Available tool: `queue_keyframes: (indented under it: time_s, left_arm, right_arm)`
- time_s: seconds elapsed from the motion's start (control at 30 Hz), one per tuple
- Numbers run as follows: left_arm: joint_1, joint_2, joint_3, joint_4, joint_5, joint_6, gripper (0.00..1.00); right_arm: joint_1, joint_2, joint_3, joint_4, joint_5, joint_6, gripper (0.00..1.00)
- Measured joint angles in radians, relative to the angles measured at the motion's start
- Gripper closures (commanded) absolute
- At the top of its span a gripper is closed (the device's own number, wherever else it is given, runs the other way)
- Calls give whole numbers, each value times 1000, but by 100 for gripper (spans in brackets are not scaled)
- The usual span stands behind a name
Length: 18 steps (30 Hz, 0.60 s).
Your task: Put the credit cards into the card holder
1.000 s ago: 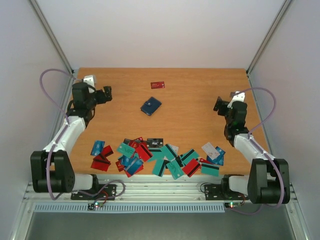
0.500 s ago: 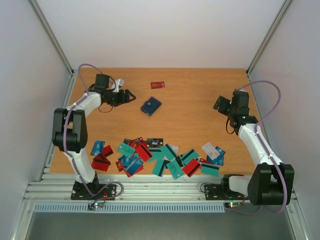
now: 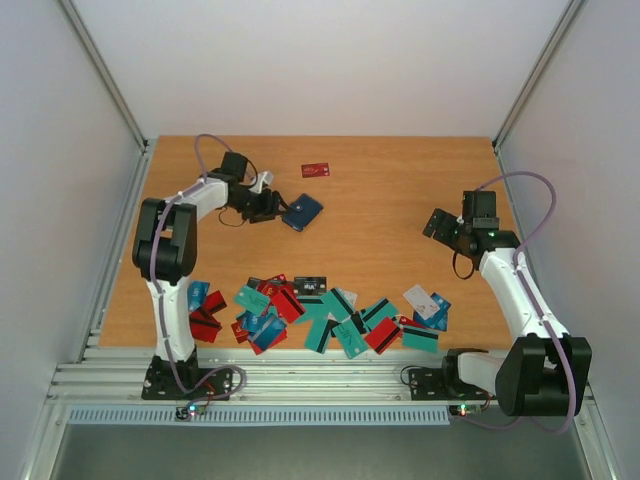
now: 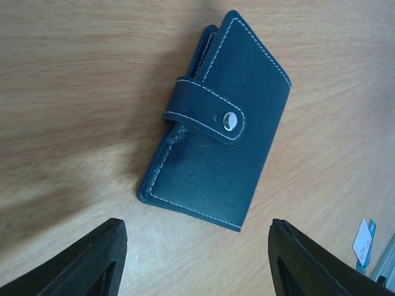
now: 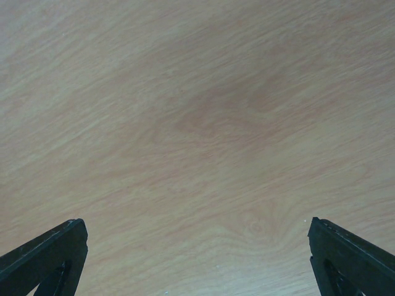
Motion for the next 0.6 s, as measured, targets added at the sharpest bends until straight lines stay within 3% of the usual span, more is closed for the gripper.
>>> queue_keyframes:
  time_s: [0.6]
  left_arm:
    - [-48, 103, 92, -30, -61, -44, 53]
  right_arm:
    - [0, -5, 35, -74, -16, -19, 1]
